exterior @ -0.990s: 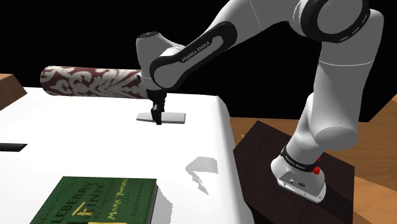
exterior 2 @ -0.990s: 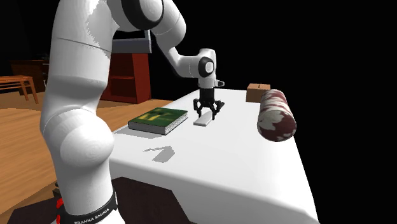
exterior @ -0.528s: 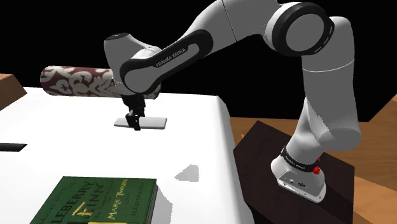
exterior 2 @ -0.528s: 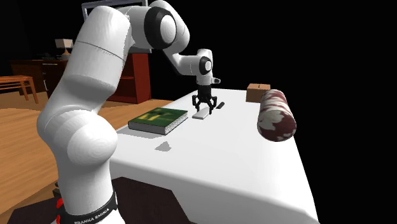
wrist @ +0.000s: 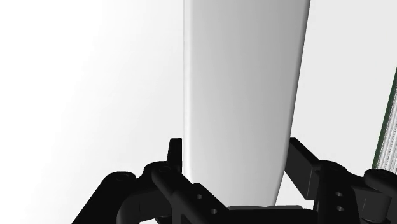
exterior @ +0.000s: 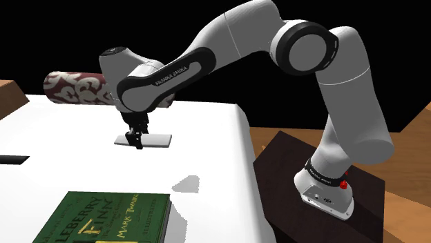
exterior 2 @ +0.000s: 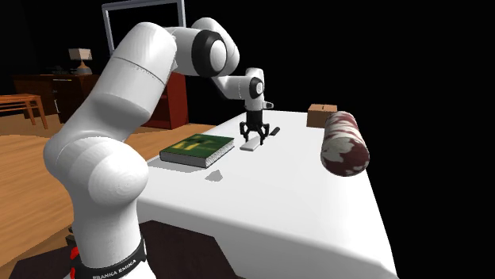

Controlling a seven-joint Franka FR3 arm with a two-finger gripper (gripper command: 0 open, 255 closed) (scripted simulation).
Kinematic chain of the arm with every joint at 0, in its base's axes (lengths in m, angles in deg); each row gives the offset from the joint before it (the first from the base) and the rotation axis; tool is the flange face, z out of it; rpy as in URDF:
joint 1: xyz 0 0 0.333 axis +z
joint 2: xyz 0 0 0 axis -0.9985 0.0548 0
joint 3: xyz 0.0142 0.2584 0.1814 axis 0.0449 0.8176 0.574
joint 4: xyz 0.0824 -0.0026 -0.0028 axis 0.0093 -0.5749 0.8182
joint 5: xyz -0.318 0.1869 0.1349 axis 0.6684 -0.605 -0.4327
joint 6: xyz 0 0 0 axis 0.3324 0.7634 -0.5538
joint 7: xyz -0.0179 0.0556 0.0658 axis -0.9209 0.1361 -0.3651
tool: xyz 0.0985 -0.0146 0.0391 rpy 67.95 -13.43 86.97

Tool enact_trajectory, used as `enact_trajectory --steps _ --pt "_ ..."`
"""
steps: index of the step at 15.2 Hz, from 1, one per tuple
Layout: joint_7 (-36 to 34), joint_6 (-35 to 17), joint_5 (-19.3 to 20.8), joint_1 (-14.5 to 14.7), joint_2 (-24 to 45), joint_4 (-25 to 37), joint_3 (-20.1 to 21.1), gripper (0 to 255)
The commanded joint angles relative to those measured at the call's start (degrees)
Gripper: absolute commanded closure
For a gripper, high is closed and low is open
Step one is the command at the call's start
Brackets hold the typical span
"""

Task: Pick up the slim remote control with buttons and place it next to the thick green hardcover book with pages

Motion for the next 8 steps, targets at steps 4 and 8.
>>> enact_trajectory --steps 4,8 --pt "-0.25 -2.81 0.39 0.13 1.85 -0.92 -0.26 255" --pt "-0.45 -4.97 0.71 0.24 3.43 -1.53 -0.48 255"
